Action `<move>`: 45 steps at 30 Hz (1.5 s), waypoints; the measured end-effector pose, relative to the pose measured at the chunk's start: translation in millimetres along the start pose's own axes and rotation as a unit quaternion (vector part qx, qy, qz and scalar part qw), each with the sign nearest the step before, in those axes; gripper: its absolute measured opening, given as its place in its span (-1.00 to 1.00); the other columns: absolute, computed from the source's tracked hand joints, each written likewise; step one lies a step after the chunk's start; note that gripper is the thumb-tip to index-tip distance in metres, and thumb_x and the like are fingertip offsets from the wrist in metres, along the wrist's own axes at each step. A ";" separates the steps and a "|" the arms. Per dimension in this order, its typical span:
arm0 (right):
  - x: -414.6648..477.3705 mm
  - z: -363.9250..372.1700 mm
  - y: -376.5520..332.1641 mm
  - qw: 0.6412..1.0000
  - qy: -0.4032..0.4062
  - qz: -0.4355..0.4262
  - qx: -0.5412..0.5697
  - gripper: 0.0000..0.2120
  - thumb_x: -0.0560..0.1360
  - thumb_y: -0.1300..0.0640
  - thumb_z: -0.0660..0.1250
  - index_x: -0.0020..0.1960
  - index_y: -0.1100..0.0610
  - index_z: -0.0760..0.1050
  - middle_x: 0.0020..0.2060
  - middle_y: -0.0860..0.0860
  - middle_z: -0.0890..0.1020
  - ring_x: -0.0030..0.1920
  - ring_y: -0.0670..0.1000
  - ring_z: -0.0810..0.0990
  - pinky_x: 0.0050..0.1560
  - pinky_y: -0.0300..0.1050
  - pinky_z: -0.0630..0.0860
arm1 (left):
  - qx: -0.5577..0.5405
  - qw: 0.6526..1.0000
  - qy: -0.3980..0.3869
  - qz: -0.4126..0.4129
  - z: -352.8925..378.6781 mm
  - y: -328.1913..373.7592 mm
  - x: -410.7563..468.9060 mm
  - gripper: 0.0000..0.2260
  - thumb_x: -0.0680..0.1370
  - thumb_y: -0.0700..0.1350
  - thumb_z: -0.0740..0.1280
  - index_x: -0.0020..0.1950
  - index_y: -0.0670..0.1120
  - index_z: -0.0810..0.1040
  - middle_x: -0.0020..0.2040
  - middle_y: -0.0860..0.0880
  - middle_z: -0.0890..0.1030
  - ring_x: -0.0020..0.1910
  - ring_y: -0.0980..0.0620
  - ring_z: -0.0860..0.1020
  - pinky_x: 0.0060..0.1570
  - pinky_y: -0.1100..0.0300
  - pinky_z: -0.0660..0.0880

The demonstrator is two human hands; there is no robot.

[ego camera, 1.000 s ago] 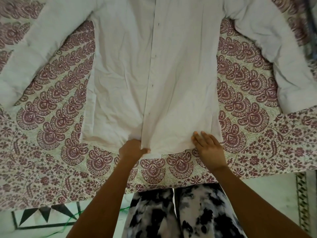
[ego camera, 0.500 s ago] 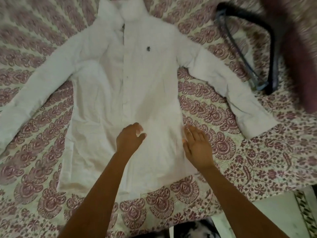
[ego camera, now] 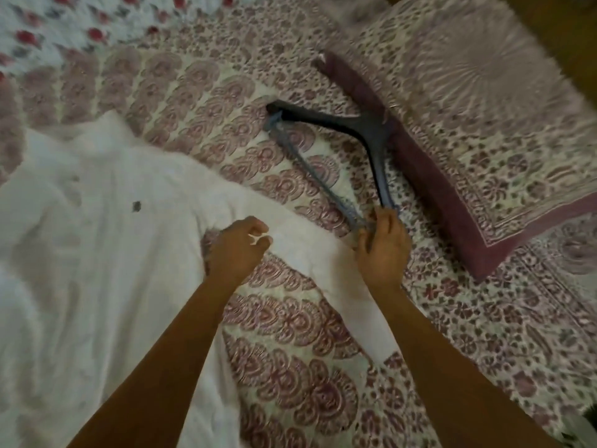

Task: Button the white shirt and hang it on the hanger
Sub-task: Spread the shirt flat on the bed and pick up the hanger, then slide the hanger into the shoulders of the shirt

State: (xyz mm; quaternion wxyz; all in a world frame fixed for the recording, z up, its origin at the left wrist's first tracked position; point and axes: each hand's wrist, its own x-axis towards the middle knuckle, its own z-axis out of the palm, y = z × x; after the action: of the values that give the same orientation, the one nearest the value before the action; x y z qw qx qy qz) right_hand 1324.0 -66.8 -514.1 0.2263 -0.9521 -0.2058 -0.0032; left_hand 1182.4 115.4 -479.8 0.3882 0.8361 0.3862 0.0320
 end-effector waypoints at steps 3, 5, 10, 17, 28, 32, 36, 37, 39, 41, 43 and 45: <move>34.6 4.9 20.8 0.998 0.010 0.069 0.011 -0.55 0.51 0.13 0.26 0.34 0.29 0.30 0.22 0.27 0.44 0.19 0.28 0.44 0.18 0.17 0.41 | -0.004 1.000 0.003 0.021 16.4 25.1 35.0 -0.91 0.47 -0.12 0.40 -0.05 -0.07 0.56 -0.11 0.01 0.58 -0.13 0.03 0.54 -0.07 0.22 0.42; 47.9 6.9 27.1 0.994 -0.014 0.090 0.056 -0.50 0.54 0.11 0.24 0.40 0.27 0.22 0.29 0.25 0.38 0.23 0.26 0.42 0.16 0.15 0.44 | 0.005 0.999 0.006 0.041 23.3 37.4 51.2 -0.91 0.46 -0.14 0.40 -0.07 -0.08 0.57 -0.14 0.00 0.59 -0.14 0.02 0.54 -0.06 0.20 0.44; 56.9 10.4 37.6 0.991 -0.037 0.086 0.091 -0.55 0.59 0.06 0.16 0.43 0.18 0.23 -0.01 0.22 0.60 -0.09 0.21 0.57 -0.22 -0.05 0.41 | -0.014 0.999 0.002 0.053 35.8 52.4 71.2 -0.90 0.44 -0.20 0.40 -0.06 -0.12 0.59 -0.12 -0.02 0.60 -0.12 0.00 0.54 -0.02 0.21 0.42; 45.0 4.6 27.2 0.993 0.065 0.013 0.094 -0.56 0.57 0.01 0.11 0.31 0.27 0.41 -0.11 0.25 0.64 -0.19 0.23 0.60 -0.28 -0.18 0.28 | -0.052 0.998 0.029 0.033 15.3 41.6 59.2 -0.95 0.46 -0.22 0.38 -0.09 -0.13 0.59 -0.10 0.01 0.61 -0.15 0.07 0.54 -0.10 0.33 0.42; -21.1 -10.9 -85.6 0.976 -0.005 -0.145 0.161 -0.42 0.55 -0.16 0.04 0.26 0.29 0.46 -0.19 0.24 0.66 -0.33 0.18 0.61 -0.36 -0.30 0.31 | -0.109 0.979 0.169 0.023 -118.4 -12.6 -5.3 -0.95 0.47 -0.19 0.39 -0.11 -0.06 0.58 -0.15 0.06 0.62 -0.24 0.33 0.52 -0.17 0.53 0.40; -47.9 -2.0 -134.5 0.958 -0.049 -0.214 0.185 -0.46 0.54 -0.16 0.05 0.24 0.22 0.50 -0.30 0.13 0.65 -0.39 -0.12 0.46 -0.44 -0.46 0.13 | 0.060 0.972 0.218 0.065 -158.3 -59.3 -22.5 -0.62 0.42 0.01 0.41 0.19 -0.09 0.53 0.19 -0.11 0.55 0.18 -0.08 0.48 0.20 0.08 0.38; -83.7 13.1 -185.9 0.930 -0.101 -0.275 0.221 -0.41 0.55 -0.25 -0.02 0.22 0.15 0.52 -0.38 0.00 0.59 -0.46 -0.12 0.41 -0.44 -0.43 0.21 | 0.195 0.953 0.232 0.021 -200.6 -123.8 -55.0 -0.38 0.40 0.07 0.43 0.41 -0.04 0.35 0.40 -0.15 0.39 0.39 -0.21 0.32 0.35 -0.16 0.22; -91.2 16.4 -196.9 0.927 -0.105 -0.289 0.217 -0.41 0.54 -0.26 -0.02 0.20 0.14 0.53 -0.40 -0.01 0.58 -0.47 -0.10 0.42 -0.47 -0.40 0.21 | 0.217 0.944 0.249 0.011 -208.1 -136.6 -64.4 -0.40 0.41 0.03 0.45 0.40 -0.04 0.37 0.37 -0.15 0.44 0.35 -0.22 0.37 0.31 -0.13 0.22; -107.3 23.1 -220.5 0.917 -0.108 -0.322 0.207 -0.44 0.55 -0.24 -0.01 0.17 0.12 0.55 -0.37 0.01 0.62 -0.46 -0.10 0.45 -0.48 -0.36 0.22 | 0.257 0.919 0.299 -0.021 -227.5 -162.4 -83.3 -0.50 0.41 -0.04 0.46 0.33 -0.03 0.46 0.19 -0.16 0.59 0.19 -0.22 0.49 0.13 -0.02 0.17; -121.6 31.4 -244.2 0.909 -0.118 -0.346 0.200 -0.51 0.53 -0.21 0.06 0.15 0.10 0.56 -0.35 0.00 0.64 -0.43 -0.18 0.42 -0.47 -0.45 0.22 | 0.251 0.908 0.329 -0.061 -251.5 -189.4 -97.0 -0.63 0.43 -0.04 0.43 0.22 -0.03 0.56 -0.01 -0.17 0.66 0.02 -0.20 0.55 0.04 0.03 0.15; -128.9 39.2 -263.0 0.903 -0.129 -0.358 0.200 -0.58 0.51 -0.13 0.12 0.14 0.11 0.56 -0.29 -0.01 0.66 -0.38 -0.20 0.45 -0.40 -0.52 0.28 | 0.195 0.924 0.324 -0.053 -268.4 -214.3 -104.5 -0.70 0.47 -0.03 0.39 0.17 -0.09 0.60 -0.08 -0.19 0.67 -0.10 -0.19 0.59 0.08 0.01 0.30; -134.5 48.9 -281.8 0.898 -0.138 -0.370 0.193 -0.58 0.51 -0.12 0.12 0.16 0.10 0.55 -0.21 -0.03 0.68 -0.30 -0.19 0.51 -0.32 -0.48 0.34 | 0.103 0.938 0.329 -0.043 -281.4 -233.4 -110.8 -0.71 0.48 -0.05 0.38 0.15 -0.16 0.60 -0.03 -0.22 0.66 -0.08 -0.21 0.61 0.03 -0.02 0.46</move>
State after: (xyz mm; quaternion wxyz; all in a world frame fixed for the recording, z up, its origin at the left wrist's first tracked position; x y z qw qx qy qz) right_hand 1085.7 130.8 -450.3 0.3577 -0.7360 -0.5686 0.0844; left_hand 860.5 310.2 -413.7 0.1525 0.7965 0.5295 0.2488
